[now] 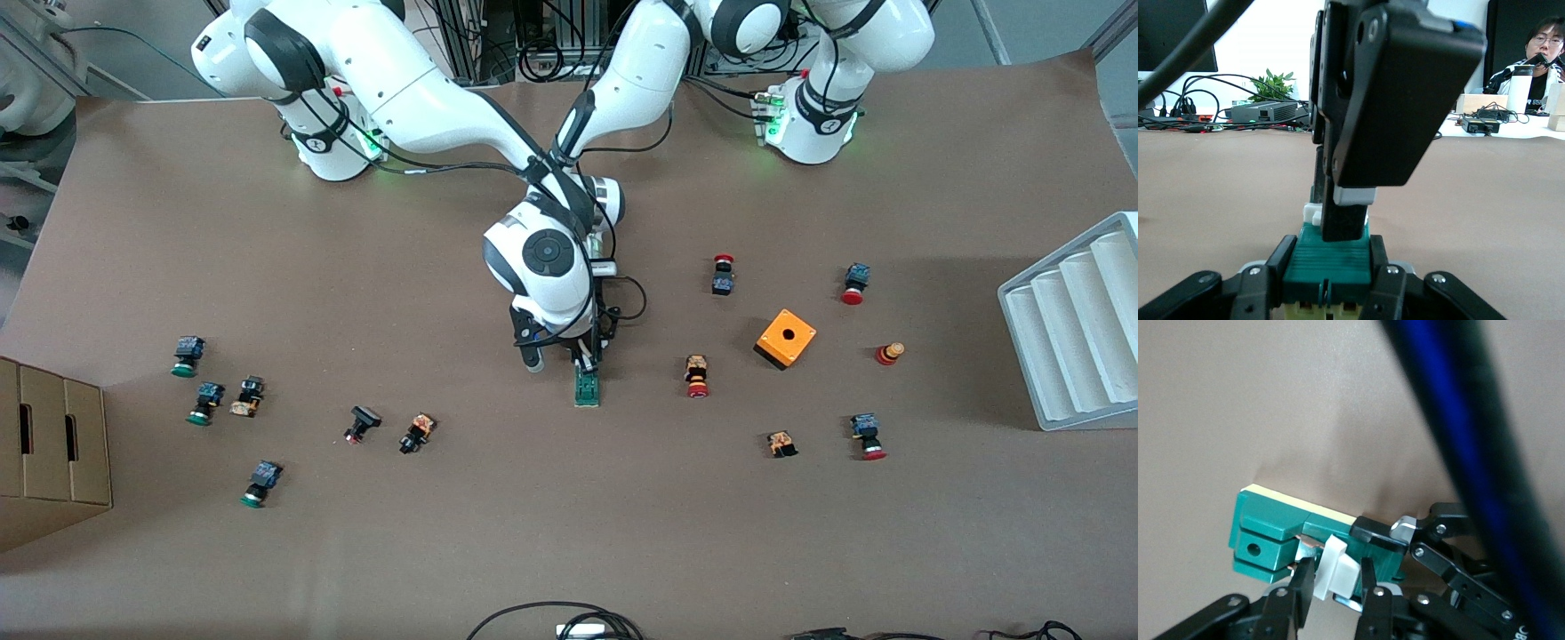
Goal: Close load switch with both arms
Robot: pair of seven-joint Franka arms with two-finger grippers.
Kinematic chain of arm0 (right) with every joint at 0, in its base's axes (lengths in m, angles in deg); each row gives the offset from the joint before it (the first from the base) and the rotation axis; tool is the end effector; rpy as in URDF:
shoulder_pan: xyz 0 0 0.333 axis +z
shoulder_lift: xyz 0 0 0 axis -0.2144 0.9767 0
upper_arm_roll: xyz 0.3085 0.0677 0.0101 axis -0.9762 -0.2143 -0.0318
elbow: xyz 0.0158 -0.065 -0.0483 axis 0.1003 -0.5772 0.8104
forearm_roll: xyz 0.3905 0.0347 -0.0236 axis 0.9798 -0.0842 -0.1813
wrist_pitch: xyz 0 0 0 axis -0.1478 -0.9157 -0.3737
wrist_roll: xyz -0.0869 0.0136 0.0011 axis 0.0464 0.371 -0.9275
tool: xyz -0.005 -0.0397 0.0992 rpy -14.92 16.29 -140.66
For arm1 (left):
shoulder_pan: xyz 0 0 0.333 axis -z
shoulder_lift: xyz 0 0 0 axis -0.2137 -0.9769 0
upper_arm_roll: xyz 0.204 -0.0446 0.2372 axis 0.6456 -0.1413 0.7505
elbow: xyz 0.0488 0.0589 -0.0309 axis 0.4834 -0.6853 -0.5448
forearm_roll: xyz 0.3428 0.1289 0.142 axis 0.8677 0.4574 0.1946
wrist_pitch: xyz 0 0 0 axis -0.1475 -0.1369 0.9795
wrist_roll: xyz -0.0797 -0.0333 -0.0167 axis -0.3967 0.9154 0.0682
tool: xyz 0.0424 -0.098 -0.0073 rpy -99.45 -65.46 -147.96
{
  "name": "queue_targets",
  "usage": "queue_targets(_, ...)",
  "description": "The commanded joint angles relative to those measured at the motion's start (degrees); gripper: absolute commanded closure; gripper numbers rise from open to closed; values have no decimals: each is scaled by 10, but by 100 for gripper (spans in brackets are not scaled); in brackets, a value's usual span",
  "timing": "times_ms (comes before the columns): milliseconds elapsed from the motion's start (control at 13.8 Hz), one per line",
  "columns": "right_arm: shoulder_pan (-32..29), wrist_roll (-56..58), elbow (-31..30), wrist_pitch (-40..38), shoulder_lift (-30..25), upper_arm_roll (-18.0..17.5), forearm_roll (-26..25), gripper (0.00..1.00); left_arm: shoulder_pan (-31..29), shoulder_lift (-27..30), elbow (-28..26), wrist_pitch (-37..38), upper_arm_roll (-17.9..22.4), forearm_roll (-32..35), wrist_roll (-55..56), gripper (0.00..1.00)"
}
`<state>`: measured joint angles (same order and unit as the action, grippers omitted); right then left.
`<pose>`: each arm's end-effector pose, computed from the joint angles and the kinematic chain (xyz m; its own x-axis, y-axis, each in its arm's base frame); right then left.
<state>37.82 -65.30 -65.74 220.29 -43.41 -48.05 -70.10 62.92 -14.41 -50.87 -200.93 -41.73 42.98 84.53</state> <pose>0.5128 0.5154 0.2166 0.2607 -0.9608 -0.0949 -0.9594 -0.2468 -0.1364 0.3388 -0.5094 0.0369 0.1415 0.0366 0.9893 0.0349 -0.9989 0.0319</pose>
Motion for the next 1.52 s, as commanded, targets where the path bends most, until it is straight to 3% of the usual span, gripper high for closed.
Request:
queue_targets(0,-15,1,30,23,8,9,5,77,4,-14,22,1,0,31,134,51)
queue_targets(290,-22,1,46,22,8,9,27,77,4,-14,22,1,0,31,134,51)
queue_targets(1448,-39,3,86,32,38,13,29,74,4,-14,23,1,0,31,134,51)
